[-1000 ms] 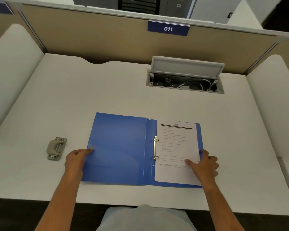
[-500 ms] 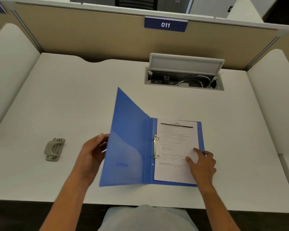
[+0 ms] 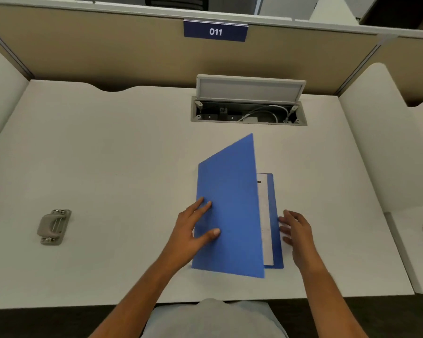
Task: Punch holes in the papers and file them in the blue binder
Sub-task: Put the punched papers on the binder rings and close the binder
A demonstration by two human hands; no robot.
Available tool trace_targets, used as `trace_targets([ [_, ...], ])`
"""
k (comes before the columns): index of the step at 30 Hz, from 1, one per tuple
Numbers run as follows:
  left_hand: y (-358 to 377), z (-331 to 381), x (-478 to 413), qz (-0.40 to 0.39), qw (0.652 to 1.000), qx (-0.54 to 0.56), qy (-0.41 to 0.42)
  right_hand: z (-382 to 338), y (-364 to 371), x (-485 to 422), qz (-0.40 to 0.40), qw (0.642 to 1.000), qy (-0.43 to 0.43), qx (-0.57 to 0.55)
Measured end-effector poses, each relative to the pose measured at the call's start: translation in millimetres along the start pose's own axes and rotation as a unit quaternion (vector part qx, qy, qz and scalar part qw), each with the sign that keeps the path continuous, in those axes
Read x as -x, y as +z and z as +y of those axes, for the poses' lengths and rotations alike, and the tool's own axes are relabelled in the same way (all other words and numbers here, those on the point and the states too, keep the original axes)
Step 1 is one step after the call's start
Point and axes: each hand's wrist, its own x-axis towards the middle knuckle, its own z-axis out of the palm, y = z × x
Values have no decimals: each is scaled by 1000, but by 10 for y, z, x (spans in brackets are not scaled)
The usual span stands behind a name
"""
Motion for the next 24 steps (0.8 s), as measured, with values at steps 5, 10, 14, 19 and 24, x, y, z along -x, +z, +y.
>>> trace_targets([
  [5,248,-257,-141,18,978,-203,-37,-51,-80,-24,-50,997,48,-24],
  [10,394,-341,-138,4,952,-303,-35,18,89,100,-26,995,-50,82],
  [14,334,-330,-84,12,955,-294,-45,233,330,266,-37,919,-213,331],
  [19,113,-406,32,31,946,-315,-76,411,816,549,-151,760,-202,599],
  [24,-340,-716,68,67,932,-340,-101,292,1544,648,-194,696,-145,675],
])
